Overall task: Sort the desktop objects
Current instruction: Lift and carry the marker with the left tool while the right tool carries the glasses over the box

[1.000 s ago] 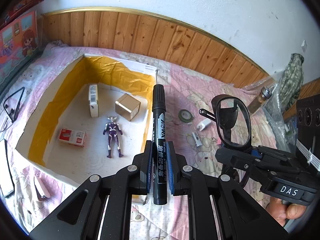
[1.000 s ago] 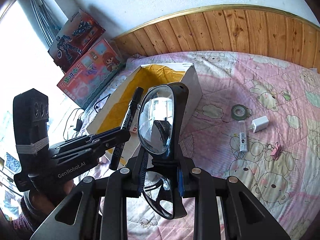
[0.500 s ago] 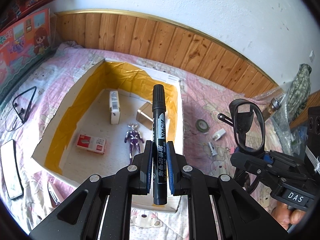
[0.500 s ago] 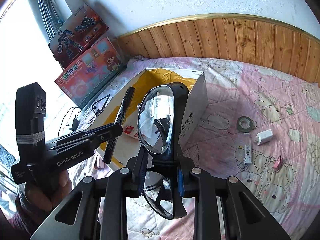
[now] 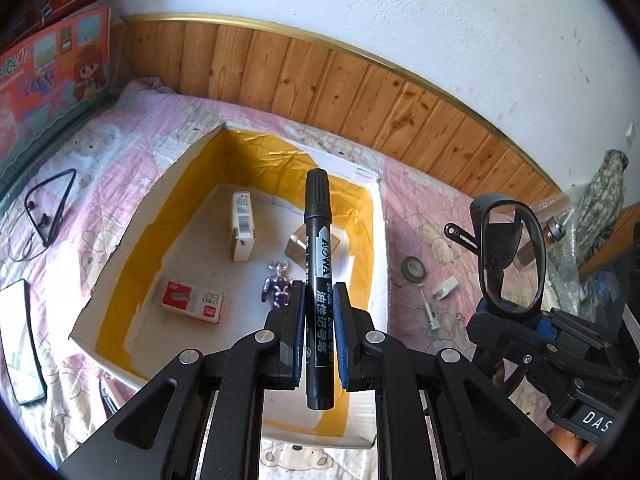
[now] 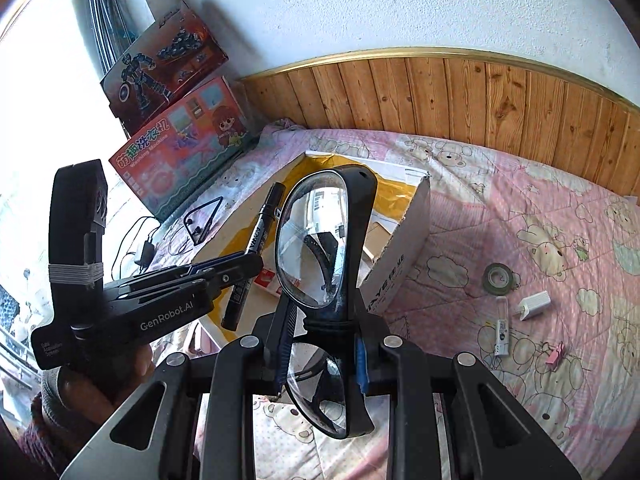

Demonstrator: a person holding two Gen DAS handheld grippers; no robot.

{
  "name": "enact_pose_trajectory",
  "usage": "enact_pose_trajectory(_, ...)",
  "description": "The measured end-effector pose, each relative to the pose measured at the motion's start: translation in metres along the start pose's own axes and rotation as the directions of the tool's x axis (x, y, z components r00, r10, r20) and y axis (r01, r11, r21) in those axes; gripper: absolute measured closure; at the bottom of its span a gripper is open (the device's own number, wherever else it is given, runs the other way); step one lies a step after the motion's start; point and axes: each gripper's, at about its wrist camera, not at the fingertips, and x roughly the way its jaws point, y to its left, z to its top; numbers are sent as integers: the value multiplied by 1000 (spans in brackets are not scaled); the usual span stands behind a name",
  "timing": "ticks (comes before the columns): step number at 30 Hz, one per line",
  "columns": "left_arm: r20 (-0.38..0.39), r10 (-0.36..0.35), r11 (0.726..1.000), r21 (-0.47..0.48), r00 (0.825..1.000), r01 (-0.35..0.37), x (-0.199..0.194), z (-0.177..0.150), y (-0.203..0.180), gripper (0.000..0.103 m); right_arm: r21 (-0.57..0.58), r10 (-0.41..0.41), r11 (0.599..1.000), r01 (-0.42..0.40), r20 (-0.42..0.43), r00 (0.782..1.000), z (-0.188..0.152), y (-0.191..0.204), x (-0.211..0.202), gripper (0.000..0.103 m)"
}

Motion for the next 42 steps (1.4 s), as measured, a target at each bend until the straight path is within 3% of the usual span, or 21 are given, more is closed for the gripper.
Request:
enact_pose_trajectory(23,-67,-46,986,-161,997,34,33,15,39,90,-53,-49,997,48,-30,998,45,20,50,76)
enact_pose_trajectory(33,-98,-34,979,-202,995,13,51,18,49,90,-77,-71,995,67,-56,996,61,20,74,76)
enact_pose_trajectory(42,-129,-58,956,-293,990,18,59,15,67,90,-120,-102,989,90,-92,991,72,24,103,76)
